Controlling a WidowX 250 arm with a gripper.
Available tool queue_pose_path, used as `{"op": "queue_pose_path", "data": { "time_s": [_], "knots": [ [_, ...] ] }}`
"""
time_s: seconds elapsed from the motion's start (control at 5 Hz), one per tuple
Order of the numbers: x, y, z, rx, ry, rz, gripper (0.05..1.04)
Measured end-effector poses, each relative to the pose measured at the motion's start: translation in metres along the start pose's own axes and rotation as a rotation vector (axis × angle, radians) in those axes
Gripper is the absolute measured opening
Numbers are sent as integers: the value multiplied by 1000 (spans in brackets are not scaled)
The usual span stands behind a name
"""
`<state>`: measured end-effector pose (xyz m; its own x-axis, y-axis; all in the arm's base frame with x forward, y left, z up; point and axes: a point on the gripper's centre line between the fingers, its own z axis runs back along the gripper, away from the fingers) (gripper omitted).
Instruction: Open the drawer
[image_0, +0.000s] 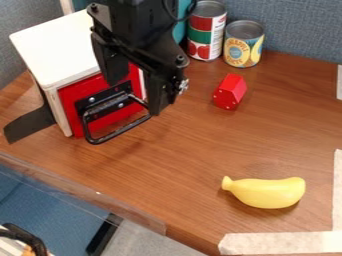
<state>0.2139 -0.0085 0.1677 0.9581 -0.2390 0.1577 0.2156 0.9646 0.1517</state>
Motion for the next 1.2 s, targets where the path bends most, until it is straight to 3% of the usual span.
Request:
{"op": "queue_pose_path", "data": {
  "time_s": [0.4, 0.8, 1.0, 1.2],
  "knots": [
    [-11, 6, -16, 19, 15, -31, 999],
    [-17, 31, -43, 54, -20, -97, 999],
    [-14, 48, -62, 20, -28, -158, 999],
    [-10, 59, -75, 17, -46, -196, 999]
  ]
}}
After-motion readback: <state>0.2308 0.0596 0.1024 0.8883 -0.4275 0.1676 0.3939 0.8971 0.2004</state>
